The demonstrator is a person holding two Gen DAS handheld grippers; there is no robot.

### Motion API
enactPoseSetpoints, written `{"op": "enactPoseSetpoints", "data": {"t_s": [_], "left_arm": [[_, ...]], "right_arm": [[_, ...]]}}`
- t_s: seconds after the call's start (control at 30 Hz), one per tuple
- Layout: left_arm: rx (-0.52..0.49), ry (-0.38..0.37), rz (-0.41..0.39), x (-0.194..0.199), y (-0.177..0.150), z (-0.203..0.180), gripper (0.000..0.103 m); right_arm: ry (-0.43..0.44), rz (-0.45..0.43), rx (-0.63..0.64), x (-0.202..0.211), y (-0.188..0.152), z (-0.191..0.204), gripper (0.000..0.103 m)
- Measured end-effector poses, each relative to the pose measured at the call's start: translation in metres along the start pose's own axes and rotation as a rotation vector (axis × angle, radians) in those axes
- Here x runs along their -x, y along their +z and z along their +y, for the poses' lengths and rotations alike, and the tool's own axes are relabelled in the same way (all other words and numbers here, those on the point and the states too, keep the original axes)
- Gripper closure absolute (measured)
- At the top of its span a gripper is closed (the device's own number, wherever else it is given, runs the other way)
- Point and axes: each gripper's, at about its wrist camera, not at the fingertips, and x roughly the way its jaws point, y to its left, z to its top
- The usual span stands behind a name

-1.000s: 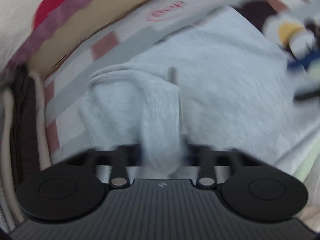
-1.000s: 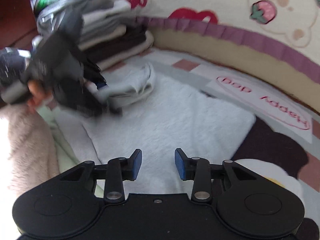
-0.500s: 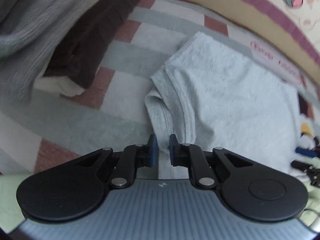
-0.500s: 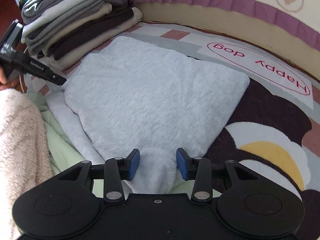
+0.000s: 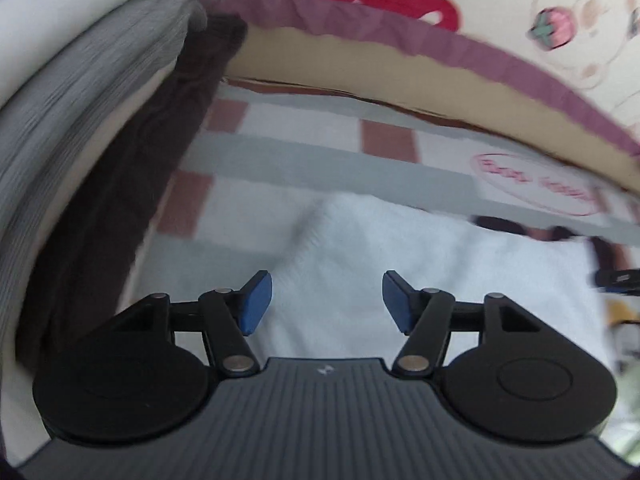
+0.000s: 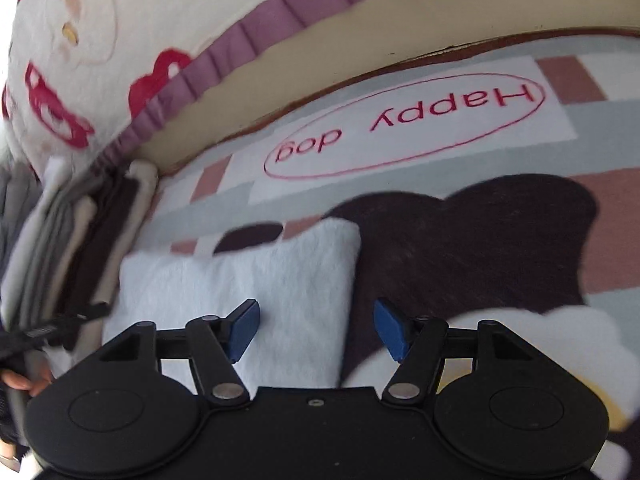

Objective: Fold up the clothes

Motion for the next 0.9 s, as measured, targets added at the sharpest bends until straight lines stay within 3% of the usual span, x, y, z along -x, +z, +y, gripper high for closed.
{"op": "enactPoseSetpoints", "data": {"t_s": [0.13, 0.2, 0.27, 0.37, 0.4, 0.43, 0.47, 0.5, 0.6, 0.67, 0.77, 0.8, 0.83, 0.87, 0.9], "left_arm": [[-0.03, -0.063, 0.031, -0.025, 0.011, 0.006, 0.039], [-0.024, -0.119, 0.063, -0.038, 0.015, 0.006, 0.034], [0.011, -0.157, 0.098, -0.051, 0.015, 0.007, 0.031], [0.067, -0.198, 0.088, -0.064, 0.013, 0.01, 0.021], [0.074, -0.203, 0.073, -0.064, 0.012, 0.01, 0.026], [0.057, -0.2, 0.067, -0.063, 0.013, 0.007, 0.065], [0.018, -0.211, 0.065, -0.06, 0.014, 0.003, 0.09], [-0.003, -0.21, 0.045, -0.054, 0.014, -0.003, 0.091], [-0.141, -0.135, -0.04, -0.031, 0.021, -0.032, 0.091], [-0.143, -0.146, -0.126, -0.014, 0.036, -0.045, 0.091], [0.027, -0.233, -0.172, -0.014, 0.07, -0.047, 0.089], [0.113, -0.248, -0.175, -0.02, 0.08, -0.048, 0.076], [0.207, -0.227, -0.159, -0.034, 0.085, -0.051, 0.052], [0.283, -0.19, -0.144, -0.048, 0.089, -0.054, 0.048], [0.293, -0.107, -0.131, -0.059, 0.089, -0.062, 0.05]], "right_arm": [[0.06, -0.024, 0.054, -0.014, 0.0, 0.007, 0.037], [0.105, -0.019, 0.088, -0.016, -0.002, 0.009, 0.054], [0.114, -0.01, 0.113, -0.018, -0.001, 0.008, 0.064], [0.137, -0.022, 0.154, -0.014, 0.001, 0.011, 0.086], [0.144, -0.036, 0.178, -0.01, 0.001, 0.014, 0.087], [0.152, -0.05, 0.202, -0.006, 0.002, 0.018, 0.088], [0.158, -0.065, 0.227, -0.002, 0.002, 0.022, 0.09], [0.157, -0.084, 0.252, 0.005, 0.004, 0.029, 0.091], [0.116, -0.157, 0.342, 0.026, 0.015, 0.052, 0.092], [0.071, -0.214, 0.38, 0.04, 0.033, 0.059, 0.093], [-0.017, -0.287, 0.367, 0.056, 0.079, 0.051, 0.093], [-0.058, -0.297, 0.355, 0.056, 0.094, 0.045, 0.088], [-0.119, -0.285, 0.342, 0.051, 0.107, 0.037, 0.083], [-0.209, -0.264, 0.317, 0.043, 0.119, 0.026, 0.072], [-0.295, -0.249, 0.295, 0.037, 0.129, 0.016, 0.072]]}}
